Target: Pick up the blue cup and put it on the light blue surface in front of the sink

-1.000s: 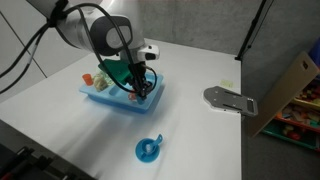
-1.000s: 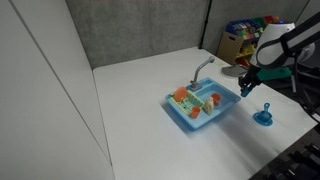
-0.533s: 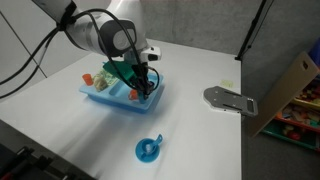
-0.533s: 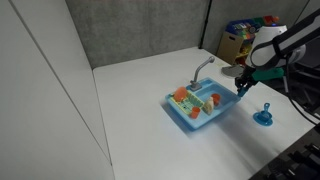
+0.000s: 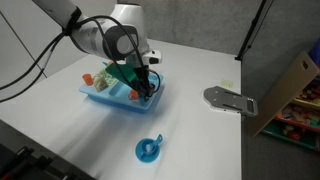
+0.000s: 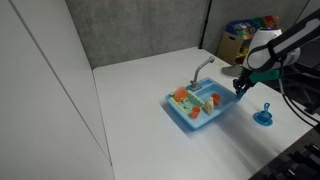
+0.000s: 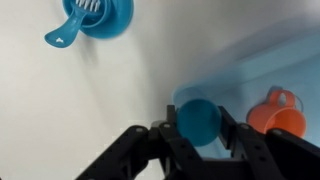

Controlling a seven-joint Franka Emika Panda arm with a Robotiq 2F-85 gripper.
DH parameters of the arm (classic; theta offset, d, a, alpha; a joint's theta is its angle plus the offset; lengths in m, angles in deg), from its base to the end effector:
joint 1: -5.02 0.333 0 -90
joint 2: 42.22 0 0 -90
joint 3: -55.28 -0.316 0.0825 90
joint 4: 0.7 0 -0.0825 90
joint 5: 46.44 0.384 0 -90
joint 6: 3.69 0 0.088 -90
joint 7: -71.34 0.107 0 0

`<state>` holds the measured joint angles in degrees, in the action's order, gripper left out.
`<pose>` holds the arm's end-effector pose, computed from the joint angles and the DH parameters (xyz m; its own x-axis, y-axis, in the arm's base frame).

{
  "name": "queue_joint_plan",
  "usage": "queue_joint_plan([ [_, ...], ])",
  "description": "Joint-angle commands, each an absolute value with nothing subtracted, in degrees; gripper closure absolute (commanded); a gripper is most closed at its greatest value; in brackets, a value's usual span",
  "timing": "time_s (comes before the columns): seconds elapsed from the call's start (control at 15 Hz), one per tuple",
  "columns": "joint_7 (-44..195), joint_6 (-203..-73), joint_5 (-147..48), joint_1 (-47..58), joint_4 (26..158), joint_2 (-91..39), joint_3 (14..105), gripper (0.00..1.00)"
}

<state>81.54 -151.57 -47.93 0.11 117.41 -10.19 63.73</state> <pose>0.5691 -0.1354 0.1582 0.9325 -0.3606 -0.0196 -0.3573 -0.9291 0.0959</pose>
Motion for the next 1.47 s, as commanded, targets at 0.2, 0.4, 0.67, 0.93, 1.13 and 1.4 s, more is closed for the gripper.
queue_joint_plan([
  [0.2, 80.12, -149.95, -46.91, -0.42, 115.25, -9.04, 62.99, 0.83],
  [0.4, 79.87, -150.13, -46.79, -0.54, 115.11, -9.00, 62.80, 0.83],
  [0.67, 80.13, -149.85, -46.82, -0.44, 114.33, -8.69, 62.79, 0.83],
  [0.93, 80.24, -149.66, -46.83, -0.49, 113.68, -8.53, 62.89, 0.83],
  [1.13, 80.20, -149.52, -46.82, -0.54, 113.28, -8.20, 62.86, 0.83],
  [1.4, 80.40, -149.12, -47.02, -0.42, 112.89, -7.56, 63.08, 0.83],
])
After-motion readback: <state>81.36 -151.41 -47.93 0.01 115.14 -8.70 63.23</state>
